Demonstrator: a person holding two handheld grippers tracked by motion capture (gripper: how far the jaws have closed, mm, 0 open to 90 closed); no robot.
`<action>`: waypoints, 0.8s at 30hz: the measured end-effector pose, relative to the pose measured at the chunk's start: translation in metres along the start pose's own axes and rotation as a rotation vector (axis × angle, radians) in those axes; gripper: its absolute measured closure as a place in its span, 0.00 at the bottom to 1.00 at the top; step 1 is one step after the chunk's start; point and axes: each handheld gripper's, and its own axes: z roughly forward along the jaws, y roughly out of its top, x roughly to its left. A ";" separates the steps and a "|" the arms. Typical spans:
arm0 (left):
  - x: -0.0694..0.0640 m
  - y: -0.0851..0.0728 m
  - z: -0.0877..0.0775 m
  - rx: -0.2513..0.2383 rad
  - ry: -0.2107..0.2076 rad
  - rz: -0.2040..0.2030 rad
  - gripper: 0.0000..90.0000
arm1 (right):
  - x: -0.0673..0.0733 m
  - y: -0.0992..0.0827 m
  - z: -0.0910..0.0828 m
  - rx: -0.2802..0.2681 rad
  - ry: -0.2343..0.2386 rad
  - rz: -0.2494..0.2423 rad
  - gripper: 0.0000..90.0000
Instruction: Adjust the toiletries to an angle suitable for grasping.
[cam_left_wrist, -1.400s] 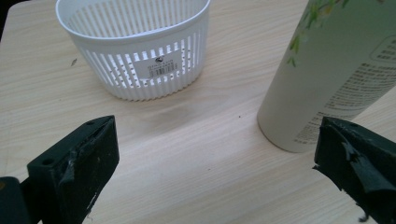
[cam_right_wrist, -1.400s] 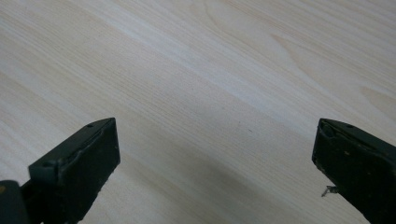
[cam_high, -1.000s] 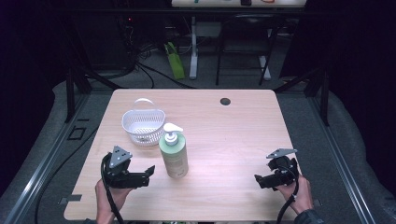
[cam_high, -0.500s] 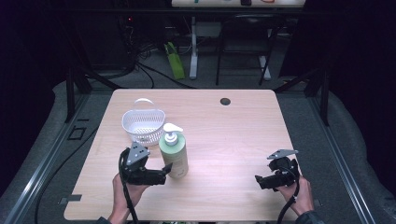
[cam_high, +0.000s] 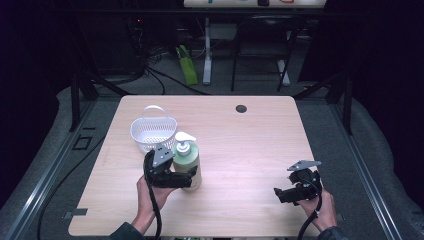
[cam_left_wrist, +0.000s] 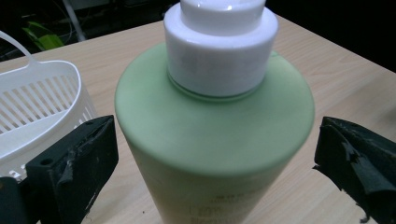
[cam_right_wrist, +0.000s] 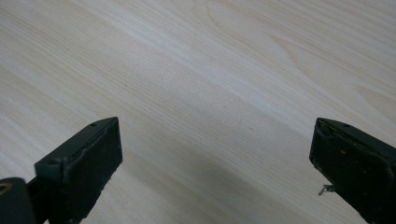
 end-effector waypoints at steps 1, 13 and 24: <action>0.000 0.000 0.000 0.000 0.000 0.000 0.00 | 0.000 0.000 0.000 0.000 0.000 0.000 0.02; 0.001 0.003 0.014 -0.025 0.011 -0.010 0.09 | 0.000 0.000 -0.001 -0.007 0.002 -0.001 0.02; 0.000 0.001 0.011 -0.027 0.017 -0.004 0.14 | 0.000 0.000 -0.002 -0.007 -0.003 -0.009 0.03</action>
